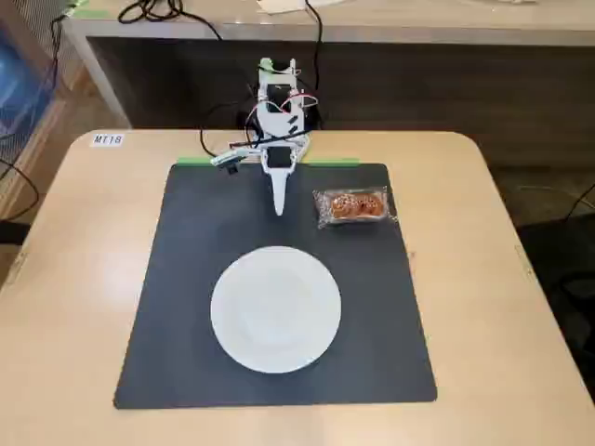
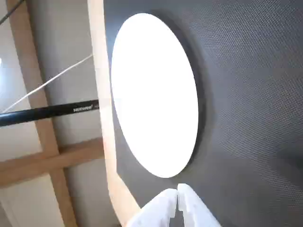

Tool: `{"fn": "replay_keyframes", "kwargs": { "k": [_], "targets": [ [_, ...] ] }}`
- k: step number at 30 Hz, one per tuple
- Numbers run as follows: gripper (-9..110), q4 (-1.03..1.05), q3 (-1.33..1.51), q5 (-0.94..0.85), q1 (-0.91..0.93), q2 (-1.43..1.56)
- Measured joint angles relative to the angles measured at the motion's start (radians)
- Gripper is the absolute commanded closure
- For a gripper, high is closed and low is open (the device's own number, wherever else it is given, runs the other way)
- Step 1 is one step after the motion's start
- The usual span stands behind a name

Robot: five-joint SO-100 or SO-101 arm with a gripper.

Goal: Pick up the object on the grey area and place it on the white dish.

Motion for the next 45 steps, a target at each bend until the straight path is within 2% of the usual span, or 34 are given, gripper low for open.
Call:
{"fn": "replay_keyframes", "kwargs": {
  "k": [16, 22, 28, 33, 38, 45],
  "targets": [
    [102, 0.014, -0.031, -0.006, -0.06, 0.0],
    [102, 0.129, -0.341, -0.006, -0.109, -0.063],
    [102, 0.245, -0.801, -0.014, -0.278, -0.405],
    [102, 0.365, -1.109, 0.006, -0.486, -0.673],
    [102, 0.446, -1.173, 0.153, -0.657, -0.836],
    [102, 0.56, -1.175, 0.532, -0.738, -0.954]
  ]
}}
